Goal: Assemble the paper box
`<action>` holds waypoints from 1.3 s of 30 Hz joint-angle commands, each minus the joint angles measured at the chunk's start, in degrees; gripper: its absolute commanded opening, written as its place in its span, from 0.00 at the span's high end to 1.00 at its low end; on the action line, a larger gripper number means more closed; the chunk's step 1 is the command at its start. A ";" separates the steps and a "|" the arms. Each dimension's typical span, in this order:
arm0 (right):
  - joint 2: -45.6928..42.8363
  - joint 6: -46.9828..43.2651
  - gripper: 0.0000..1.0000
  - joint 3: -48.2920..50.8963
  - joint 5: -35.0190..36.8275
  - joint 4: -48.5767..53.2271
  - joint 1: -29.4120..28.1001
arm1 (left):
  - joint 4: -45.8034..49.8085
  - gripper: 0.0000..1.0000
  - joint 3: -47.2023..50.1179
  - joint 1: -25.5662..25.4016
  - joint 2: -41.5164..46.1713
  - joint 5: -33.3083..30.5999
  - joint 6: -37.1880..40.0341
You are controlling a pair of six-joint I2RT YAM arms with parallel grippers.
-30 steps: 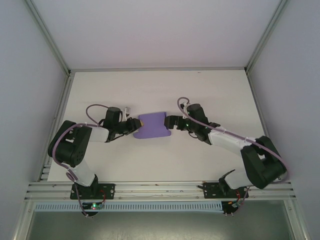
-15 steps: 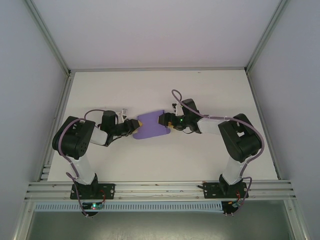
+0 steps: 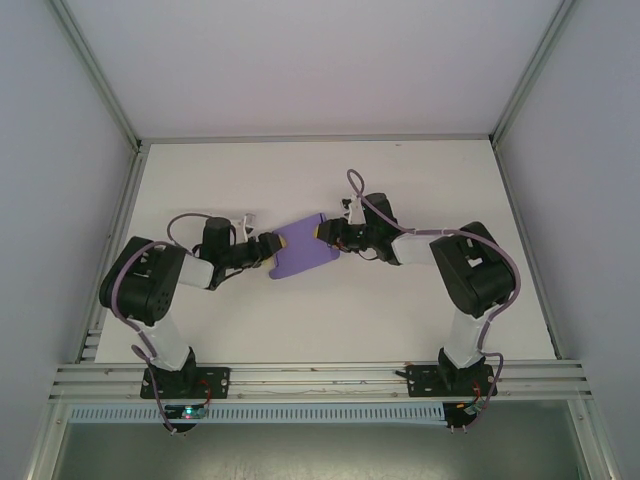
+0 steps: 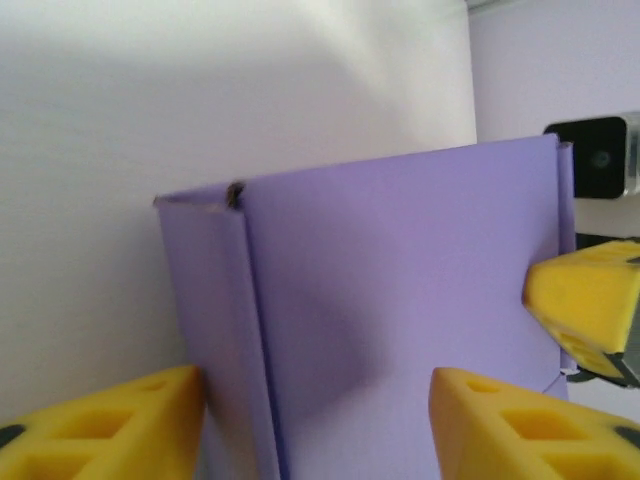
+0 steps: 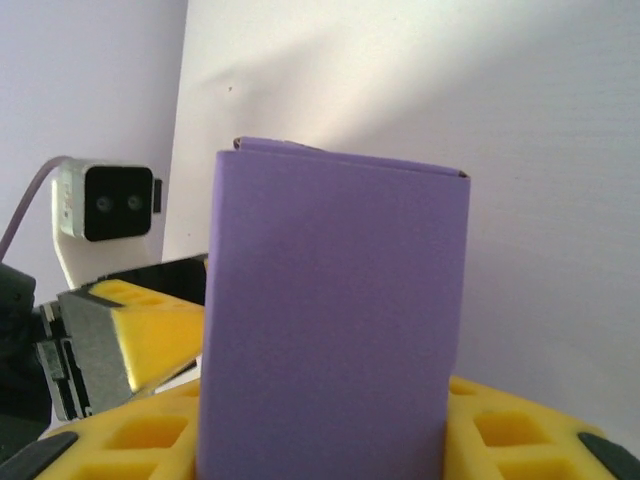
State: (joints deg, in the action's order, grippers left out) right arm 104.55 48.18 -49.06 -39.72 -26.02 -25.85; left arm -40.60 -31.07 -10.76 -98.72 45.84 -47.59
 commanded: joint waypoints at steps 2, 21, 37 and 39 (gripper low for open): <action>-5.65 1.25 0.59 2.39 -0.53 -0.51 1.02 | 9.83 0.01 -3.83 -0.85 8.27 -4.06 8.95; -19.34 17.46 0.58 1.72 -9.06 27.97 14.01 | 44.01 0.00 -16.65 -35.52 23.88 -51.04 76.77; -17.69 25.84 0.64 0.60 -19.86 29.74 15.65 | 39.11 0.01 -19.61 -37.66 11.97 -58.86 81.39; -17.09 25.44 0.64 0.46 -20.31 31.16 15.65 | 38.46 0.08 -19.68 -37.63 12.29 -58.15 81.34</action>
State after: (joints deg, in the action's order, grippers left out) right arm 86.46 72.14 -46.96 -55.27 2.92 -10.57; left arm 1.32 -51.11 -47.68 -86.48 -10.70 32.40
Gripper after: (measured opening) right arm 0.390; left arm 0.935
